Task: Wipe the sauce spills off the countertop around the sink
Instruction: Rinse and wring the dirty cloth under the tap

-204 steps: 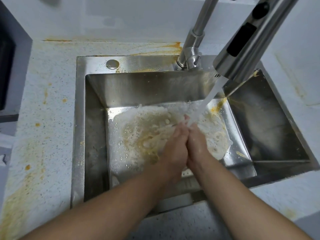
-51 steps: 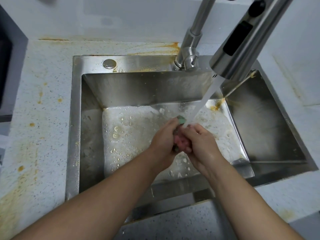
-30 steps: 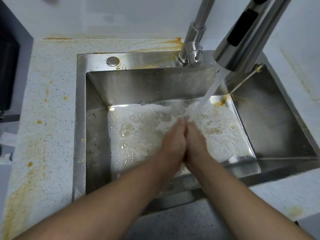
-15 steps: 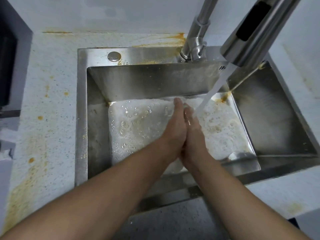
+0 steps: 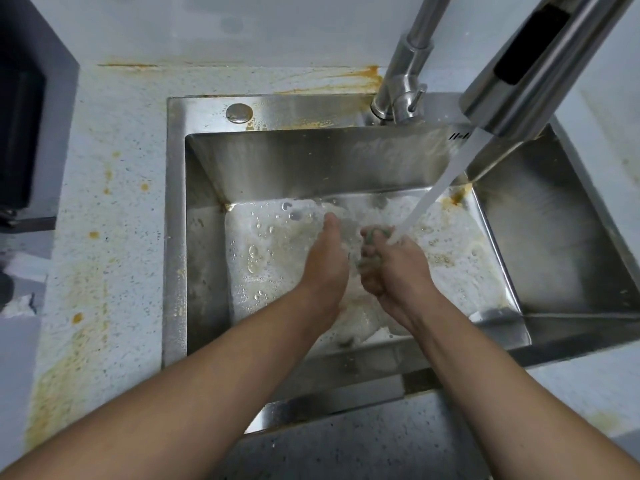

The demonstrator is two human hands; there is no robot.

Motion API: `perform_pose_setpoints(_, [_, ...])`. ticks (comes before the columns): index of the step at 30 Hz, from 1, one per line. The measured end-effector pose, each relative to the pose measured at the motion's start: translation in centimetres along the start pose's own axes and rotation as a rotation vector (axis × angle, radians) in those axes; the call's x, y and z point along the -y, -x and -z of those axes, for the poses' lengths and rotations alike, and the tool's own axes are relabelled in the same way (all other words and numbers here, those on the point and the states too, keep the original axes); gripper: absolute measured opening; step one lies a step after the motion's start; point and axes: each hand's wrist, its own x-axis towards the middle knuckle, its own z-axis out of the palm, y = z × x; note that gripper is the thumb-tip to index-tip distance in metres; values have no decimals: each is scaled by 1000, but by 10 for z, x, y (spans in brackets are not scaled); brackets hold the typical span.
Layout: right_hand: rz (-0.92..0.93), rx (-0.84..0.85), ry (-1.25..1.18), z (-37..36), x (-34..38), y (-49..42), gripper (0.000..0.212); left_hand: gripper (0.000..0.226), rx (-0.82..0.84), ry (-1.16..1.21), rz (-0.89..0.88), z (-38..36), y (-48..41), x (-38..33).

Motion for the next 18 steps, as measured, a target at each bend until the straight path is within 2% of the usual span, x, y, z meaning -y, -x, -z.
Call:
perform_pose_setpoints(3, [5, -55, 94, 1, 2, 1, 32, 58, 21, 26, 37, -6, 6, 2])
perform_pose_setpoints(7, [46, -184, 168, -1, 5, 9, 34, 56, 88, 58, 71, -21, 6, 11])
perform_pose_setpoints(10, [32, -129, -58, -4, -3, 15, 35, 51, 115, 197, 133, -30, 4, 10])
perform_pose_setpoints(13, [-5, -40, -352, 9, 4, 11, 37, 43, 187, 211, 71, -43, 19, 12])
perform_pose_setpoints(16, [-27, -77, -295, 8, -2, 14, 34, 40, 172, 419, 125, -49, 19, 14])
perform_pose_setpoints(18, [-36, -72, -137, -2, -14, 18, 37, 45, 111, 416, 139, -42, 13, 7])
